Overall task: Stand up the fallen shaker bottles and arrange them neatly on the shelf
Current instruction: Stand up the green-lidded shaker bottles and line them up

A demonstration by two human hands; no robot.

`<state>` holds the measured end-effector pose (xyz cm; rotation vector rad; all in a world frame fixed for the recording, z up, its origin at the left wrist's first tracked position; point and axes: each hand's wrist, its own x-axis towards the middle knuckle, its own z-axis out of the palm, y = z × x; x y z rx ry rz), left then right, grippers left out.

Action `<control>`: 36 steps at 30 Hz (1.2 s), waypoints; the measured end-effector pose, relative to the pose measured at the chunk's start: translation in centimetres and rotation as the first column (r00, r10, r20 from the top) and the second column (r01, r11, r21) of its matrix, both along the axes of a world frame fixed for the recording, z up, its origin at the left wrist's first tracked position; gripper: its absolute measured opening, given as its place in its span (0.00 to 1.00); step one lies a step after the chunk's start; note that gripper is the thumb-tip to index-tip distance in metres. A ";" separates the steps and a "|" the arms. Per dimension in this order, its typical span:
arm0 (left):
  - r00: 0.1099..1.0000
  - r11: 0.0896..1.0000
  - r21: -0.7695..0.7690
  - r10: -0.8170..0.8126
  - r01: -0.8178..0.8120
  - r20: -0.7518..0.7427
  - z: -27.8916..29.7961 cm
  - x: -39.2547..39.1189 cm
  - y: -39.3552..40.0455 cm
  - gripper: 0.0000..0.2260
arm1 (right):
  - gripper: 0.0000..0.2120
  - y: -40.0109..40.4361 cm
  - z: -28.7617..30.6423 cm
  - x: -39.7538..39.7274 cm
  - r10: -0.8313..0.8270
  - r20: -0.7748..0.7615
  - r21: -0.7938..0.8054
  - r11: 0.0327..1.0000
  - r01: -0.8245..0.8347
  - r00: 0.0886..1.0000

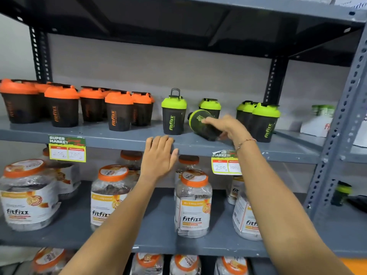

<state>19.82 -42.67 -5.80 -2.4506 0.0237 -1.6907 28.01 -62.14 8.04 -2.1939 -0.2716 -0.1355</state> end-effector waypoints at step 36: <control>0.935 0.878 -0.470 -0.242 0.096 -0.261 7.0 0.4 -5.0 0.13 | 0.18 -4.1 -2.9 2.0 -0.219 0.356 0.427 0.903 0.050 0.909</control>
